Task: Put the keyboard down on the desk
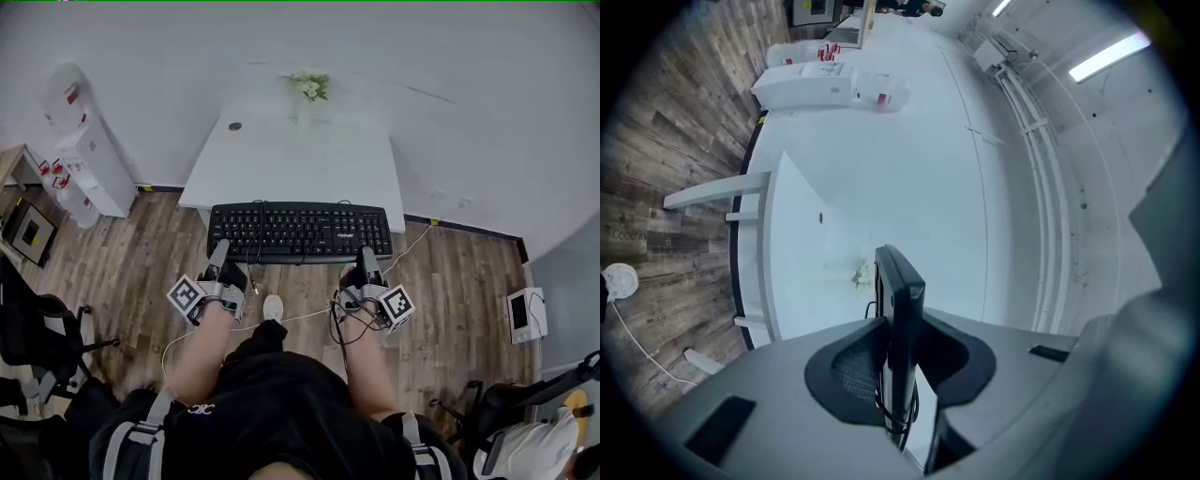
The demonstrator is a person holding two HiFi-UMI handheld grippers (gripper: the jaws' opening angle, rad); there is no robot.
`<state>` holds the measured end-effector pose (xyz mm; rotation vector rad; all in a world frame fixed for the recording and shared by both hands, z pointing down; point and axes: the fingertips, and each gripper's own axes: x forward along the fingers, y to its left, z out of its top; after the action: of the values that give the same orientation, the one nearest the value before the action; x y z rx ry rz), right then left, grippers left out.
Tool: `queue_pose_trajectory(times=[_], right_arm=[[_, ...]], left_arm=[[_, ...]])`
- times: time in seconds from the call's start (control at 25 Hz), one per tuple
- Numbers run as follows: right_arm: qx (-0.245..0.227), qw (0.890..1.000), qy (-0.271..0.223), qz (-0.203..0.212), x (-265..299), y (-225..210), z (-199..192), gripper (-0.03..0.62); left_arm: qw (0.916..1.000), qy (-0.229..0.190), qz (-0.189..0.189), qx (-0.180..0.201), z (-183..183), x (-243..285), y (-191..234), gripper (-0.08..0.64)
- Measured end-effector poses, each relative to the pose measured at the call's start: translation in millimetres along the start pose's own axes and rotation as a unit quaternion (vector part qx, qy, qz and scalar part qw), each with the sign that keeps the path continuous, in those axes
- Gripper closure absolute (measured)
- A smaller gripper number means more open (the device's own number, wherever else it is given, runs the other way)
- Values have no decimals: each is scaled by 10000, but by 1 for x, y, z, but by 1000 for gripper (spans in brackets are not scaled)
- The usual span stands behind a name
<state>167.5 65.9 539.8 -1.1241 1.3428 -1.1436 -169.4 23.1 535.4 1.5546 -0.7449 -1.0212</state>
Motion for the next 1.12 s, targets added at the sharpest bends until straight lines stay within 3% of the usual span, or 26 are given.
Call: queue_pose_trajectory(times=[0.2,1.12], right_arm=[[-189,9997,6,-124,54,-15,11,514],[-51,9991,-307,-280,319,-46,47,514]], left_arm=[[10000,19,50,-64,20,52,22,489],[9988,441,166,-163,124,326,90,489]])
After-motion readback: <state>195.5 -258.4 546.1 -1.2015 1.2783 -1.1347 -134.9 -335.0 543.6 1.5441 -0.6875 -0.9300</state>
